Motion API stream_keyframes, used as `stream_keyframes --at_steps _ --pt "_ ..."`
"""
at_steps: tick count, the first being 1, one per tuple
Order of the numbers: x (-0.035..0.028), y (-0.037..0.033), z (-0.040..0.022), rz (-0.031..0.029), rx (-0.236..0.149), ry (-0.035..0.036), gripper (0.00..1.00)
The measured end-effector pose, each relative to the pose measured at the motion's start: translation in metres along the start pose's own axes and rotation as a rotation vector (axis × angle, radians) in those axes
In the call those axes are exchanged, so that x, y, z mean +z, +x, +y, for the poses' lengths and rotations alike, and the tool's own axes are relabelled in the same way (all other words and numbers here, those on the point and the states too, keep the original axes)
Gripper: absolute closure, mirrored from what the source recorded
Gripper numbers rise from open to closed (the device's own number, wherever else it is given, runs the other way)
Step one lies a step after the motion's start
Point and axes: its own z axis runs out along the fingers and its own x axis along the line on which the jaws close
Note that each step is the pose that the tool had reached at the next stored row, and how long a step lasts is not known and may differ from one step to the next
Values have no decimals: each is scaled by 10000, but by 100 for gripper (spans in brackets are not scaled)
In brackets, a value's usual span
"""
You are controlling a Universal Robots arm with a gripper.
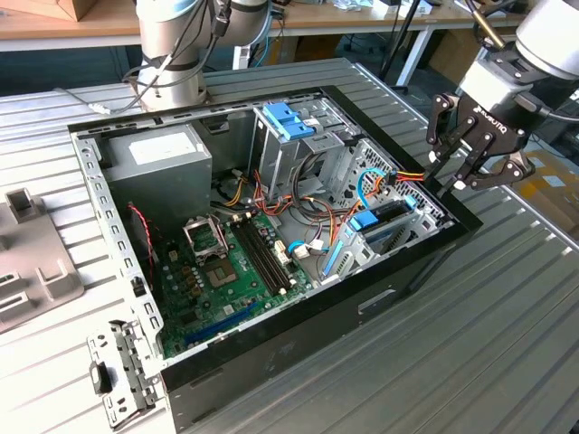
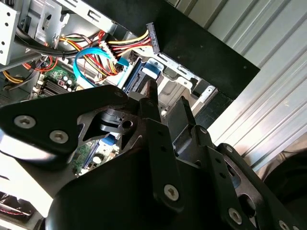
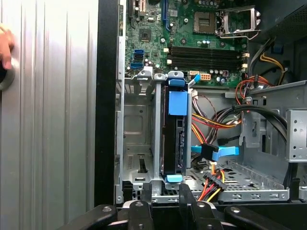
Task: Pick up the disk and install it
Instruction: 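Insert the first disk wire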
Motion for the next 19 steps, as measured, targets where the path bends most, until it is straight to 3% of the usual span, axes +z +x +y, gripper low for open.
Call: stream_keyframes --at_steps 7,19 --pt "0 0 1 1 -146 -12 64" --pt "0 0 0 8 -868 -74 64"
